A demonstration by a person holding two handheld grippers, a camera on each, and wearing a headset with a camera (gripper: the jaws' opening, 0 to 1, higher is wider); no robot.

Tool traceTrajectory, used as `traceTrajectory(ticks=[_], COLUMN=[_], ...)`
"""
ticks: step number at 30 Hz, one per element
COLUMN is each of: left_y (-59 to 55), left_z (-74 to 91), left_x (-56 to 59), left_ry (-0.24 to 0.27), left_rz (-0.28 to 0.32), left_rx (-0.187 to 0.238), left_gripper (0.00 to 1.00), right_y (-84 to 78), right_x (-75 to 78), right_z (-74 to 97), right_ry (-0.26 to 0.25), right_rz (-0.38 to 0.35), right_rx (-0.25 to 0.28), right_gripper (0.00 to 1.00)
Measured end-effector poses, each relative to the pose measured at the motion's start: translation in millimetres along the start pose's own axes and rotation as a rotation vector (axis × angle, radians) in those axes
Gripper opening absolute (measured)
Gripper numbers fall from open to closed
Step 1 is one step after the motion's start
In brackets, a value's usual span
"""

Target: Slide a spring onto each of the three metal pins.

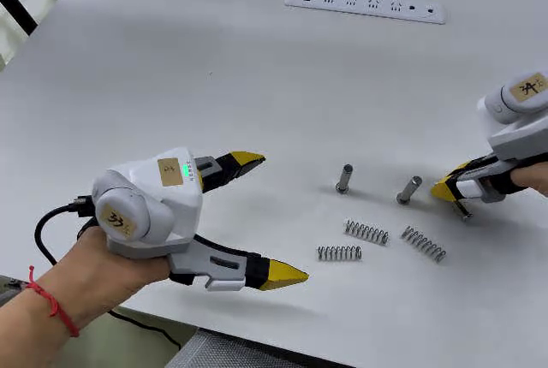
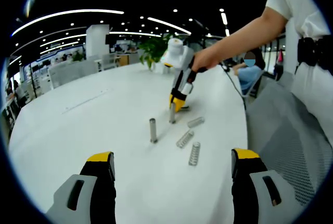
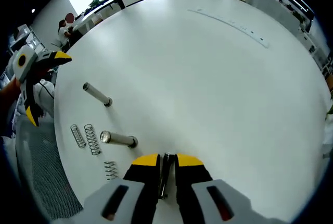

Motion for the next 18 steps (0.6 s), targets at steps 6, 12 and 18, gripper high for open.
traceTrajectory(ticks=[6,12,18], left_y=[-0.7,-0.5,0.2], left_z=[0.3,-0.3,-0.5], left_x=[-1.0,-1.1,-1.5], left_ry=[0.0,0.0,0.001], left_rz=[0.004,0.007,0.011], left_rx=[0.001,0.002,0.005], left_gripper=[0.94,0.93,0.93], right_y=[1.0,1.8,0.8], right_x=[0.6,1.7,-1.3], right_z=[-0.3,-0.4,1.2], right_ry=[-0.014,-0.015,-0.019], right_rz=[0.016,0.01,0.026], right_rx=[-0.007,-0.011,-0.011], right_gripper=[0.1,0.1,0.09])
Point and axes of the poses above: the centre of the closed fingertips' face, and the gripper's own axes: z roughly backward along the fingers, x roughly to its right, y roughly out of its top, the point moved 7 cm from there along z, roughly backward along the fingers, and after that the axes turned 8 degrees about -z, right-handed, at the moved point
